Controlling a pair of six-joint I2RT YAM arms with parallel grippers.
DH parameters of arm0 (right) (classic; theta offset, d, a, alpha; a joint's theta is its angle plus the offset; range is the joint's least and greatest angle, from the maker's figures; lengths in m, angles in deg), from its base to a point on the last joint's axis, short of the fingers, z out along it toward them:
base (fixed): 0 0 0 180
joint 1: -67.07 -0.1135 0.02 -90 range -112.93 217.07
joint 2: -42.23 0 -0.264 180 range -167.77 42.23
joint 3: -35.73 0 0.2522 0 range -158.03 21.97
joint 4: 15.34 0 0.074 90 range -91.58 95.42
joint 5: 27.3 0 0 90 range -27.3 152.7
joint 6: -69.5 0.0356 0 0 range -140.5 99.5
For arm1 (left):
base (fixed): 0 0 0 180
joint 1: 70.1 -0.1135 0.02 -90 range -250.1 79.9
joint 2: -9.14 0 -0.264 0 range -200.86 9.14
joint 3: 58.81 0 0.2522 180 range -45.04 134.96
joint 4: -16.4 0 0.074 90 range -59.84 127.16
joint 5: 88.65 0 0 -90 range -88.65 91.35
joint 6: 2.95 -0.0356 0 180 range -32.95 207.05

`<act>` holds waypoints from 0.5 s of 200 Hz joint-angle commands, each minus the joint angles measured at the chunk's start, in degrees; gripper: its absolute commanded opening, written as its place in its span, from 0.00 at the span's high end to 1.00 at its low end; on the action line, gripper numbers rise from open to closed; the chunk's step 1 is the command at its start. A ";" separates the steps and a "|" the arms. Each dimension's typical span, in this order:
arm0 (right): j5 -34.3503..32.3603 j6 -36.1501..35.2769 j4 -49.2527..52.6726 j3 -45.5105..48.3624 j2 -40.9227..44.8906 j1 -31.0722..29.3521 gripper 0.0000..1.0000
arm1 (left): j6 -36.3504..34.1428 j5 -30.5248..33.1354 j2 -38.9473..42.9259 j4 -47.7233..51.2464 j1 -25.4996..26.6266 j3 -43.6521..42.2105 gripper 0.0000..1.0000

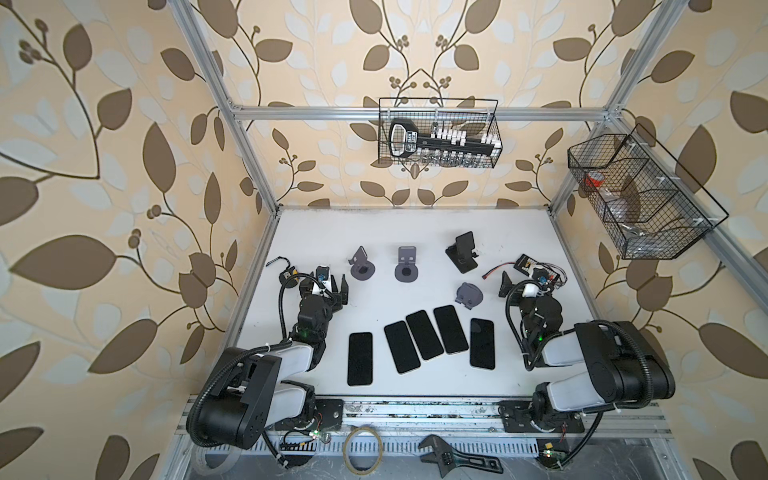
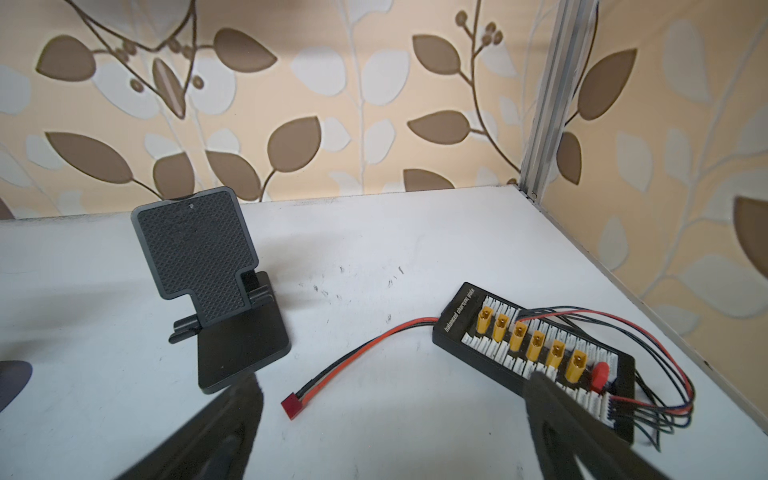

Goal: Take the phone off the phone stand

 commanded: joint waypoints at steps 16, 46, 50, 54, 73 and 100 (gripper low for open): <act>-1.81 1.43 2.53 -1.45 -0.15 0.38 0.01 | 2.76 1.02 -6.79 -3.72 0.04 -0.47 0.05; -4.84 2.64 7.30 -3.99 -0.47 0.32 0.01 | 4.34 5.07 -9.81 -1.33 0.04 2.21 0.02; -4.84 2.60 7.37 -4.01 -0.44 0.38 0.01 | 4.63 5.74 -10.77 -1.35 0.04 2.40 0.01; -4.87 2.64 7.35 -4.01 -0.43 0.36 0.01 | 4.62 6.36 -11.51 -1.57 0.04 2.79 0.01; -4.93 2.64 7.35 -4.01 -0.35 0.34 0.01 | 5.56 7.74 -11.22 2.62 -0.08 4.83 0.01; -4.90 2.64 7.39 -3.94 -0.35 0.31 0.00 | 7.97 11.16 -11.95 7.61 -0.93 7.77 0.01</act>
